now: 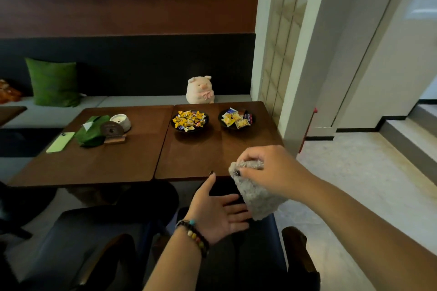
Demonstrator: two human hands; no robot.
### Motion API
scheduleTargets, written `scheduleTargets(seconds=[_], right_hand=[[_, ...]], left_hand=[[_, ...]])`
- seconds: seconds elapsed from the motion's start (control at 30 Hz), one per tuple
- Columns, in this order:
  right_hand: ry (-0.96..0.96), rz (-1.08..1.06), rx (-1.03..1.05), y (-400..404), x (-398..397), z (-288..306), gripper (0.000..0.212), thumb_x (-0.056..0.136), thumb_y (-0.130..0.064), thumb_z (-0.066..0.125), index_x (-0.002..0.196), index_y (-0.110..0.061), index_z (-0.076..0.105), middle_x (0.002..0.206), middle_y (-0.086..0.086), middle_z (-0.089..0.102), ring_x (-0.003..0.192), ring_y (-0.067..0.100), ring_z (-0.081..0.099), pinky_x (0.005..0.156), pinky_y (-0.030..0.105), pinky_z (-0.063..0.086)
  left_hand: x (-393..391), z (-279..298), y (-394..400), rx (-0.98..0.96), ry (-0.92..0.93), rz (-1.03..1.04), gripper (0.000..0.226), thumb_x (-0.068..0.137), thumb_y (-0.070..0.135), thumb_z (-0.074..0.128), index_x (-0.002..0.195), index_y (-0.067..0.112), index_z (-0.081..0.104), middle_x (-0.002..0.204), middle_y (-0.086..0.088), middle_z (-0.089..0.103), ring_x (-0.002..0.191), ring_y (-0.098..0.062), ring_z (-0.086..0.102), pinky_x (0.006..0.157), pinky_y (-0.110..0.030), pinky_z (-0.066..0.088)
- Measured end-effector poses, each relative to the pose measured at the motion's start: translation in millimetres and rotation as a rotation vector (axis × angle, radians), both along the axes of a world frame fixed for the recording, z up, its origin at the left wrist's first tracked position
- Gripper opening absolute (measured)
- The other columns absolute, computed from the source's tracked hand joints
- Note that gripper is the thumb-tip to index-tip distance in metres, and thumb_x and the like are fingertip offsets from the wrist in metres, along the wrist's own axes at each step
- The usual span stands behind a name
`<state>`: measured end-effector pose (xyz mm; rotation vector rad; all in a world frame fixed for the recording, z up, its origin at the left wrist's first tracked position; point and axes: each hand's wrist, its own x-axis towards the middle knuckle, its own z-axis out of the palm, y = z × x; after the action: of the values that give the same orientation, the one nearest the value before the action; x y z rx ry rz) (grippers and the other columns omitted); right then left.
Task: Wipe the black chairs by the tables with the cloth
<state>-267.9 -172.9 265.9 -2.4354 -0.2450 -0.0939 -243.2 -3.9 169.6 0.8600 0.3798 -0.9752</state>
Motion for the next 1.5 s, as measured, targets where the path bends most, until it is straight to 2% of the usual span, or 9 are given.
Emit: scheduleTargets(seconds=[0.13,0.37,0.57,0.67,0.8,1.07,1.2,1.37,1.5], right_hand=[[0.040,0.163,-0.118,44.4,-45.4,-16.2,0.019,0.090,-0.029,0.060,0.106,-0.036,0.068,0.103,-0.017,0.067,0.091,-0.001,0.058,0.082,0.029,0.049],[0.121,0.238,-0.080,110.1,-132.2,-66.6,0.037,0.089,-0.049,0.060,0.123,-0.036,0.059,0.118,-0.024,0.055,0.105,-0.005,0.051,0.087,0.019,0.046],[-0.113,-0.439,0.509,113.2,-154.9,-76.3,0.015,0.086,-0.033,0.070,0.099,-0.036,0.063,0.094,-0.021,0.066,0.092,0.000,0.063,0.078,0.017,0.053],[0.299,-0.540,0.836,106.8,-138.8,-72.2,0.034,0.086,-0.038,0.069,0.115,-0.026,0.057,0.118,-0.006,0.062,0.111,0.014,0.058,0.096,0.032,0.047],[0.674,-0.222,1.407,103.3,-136.6,-77.4,0.040,0.088,-0.038,0.058,0.119,-0.015,0.070,0.127,0.011,0.064,0.123,0.032,0.056,0.107,0.050,0.041],[0.576,-0.490,1.076,74.1,-126.0,-77.3,0.023,0.097,-0.020,0.056,0.102,-0.004,0.072,0.097,0.017,0.074,0.089,0.031,0.073,0.080,0.041,0.057],[0.566,-0.480,1.045,50.3,-126.1,-64.5,0.022,0.093,-0.009,0.060,0.111,0.003,0.067,0.095,0.016,0.075,0.087,0.027,0.073,0.071,0.034,0.057],[0.452,-0.334,0.739,24.2,-132.3,-46.2,0.092,0.074,-0.004,0.081,0.149,-0.020,0.030,0.130,0.011,0.057,0.115,0.026,0.060,0.095,0.041,0.052],[0.237,-0.160,0.236,14.6,-135.1,-21.7,0.060,0.068,-0.019,0.086,0.119,-0.034,0.058,0.111,-0.013,0.062,0.104,0.007,0.060,0.078,0.020,0.051]], left_hand=[[-22.2,-0.8,19.2,-0.219,-0.046,-0.049,0.065,0.089,0.055,0.050,0.120,0.001,0.065,0.120,-0.022,0.064,0.102,-0.036,0.066,0.085,-0.046,0.054],[-56.4,-4.5,82.6,0.118,-0.188,-0.013,0.034,0.098,0.021,0.047,0.123,0.000,0.059,0.112,-0.023,0.068,0.097,-0.036,0.068,0.072,-0.040,0.058],[-86.8,30.1,127.5,-0.013,-0.414,0.103,0.029,0.099,0.009,0.043,0.124,0.015,0.057,0.113,-0.020,0.068,0.096,-0.036,0.069,0.070,-0.044,0.058],[-95.7,50.7,135.8,-0.086,-0.469,0.105,0.030,0.098,0.010,0.044,0.122,0.018,0.059,0.115,-0.020,0.067,0.097,-0.037,0.068,0.071,-0.047,0.058],[-104.4,59.2,134.5,-0.029,-0.507,0.148,0.026,0.098,0.014,0.046,0.119,0.010,0.061,0.115,-0.022,0.067,0.098,-0.038,0.067,0.080,-0.050,0.056],[-110.5,35.9,114.0,0.468,-0.438,0.019,0.024,0.090,0.013,0.064,0.110,-0.002,0.065,0.090,-0.011,0.074,0.073,-0.020,0.072,0.063,-0.032,0.056],[-115.8,28.2,104.1,0.462,-0.521,0.002,0.090,0.079,-0.005,0.072,0.151,0.004,0.018,0.106,-0.009,0.070,0.093,-0.022,0.070,0.082,-0.038,0.058],[-116.8,43.9,93.6,0.765,-0.992,0.012,0.049,0.071,0.003,0.081,0.116,0.015,0.067,0.092,0.001,0.074,0.083,-0.012,0.071,0.076,-0.026,0.058],[-116.9,69.7,87.4,0.836,-1.209,0.081,0.027,0.072,0.009,0.082,0.087,0.030,0.073,0.080,0.007,0.074,0.077,-0.010,0.070,0.070,-0.024,0.058]])
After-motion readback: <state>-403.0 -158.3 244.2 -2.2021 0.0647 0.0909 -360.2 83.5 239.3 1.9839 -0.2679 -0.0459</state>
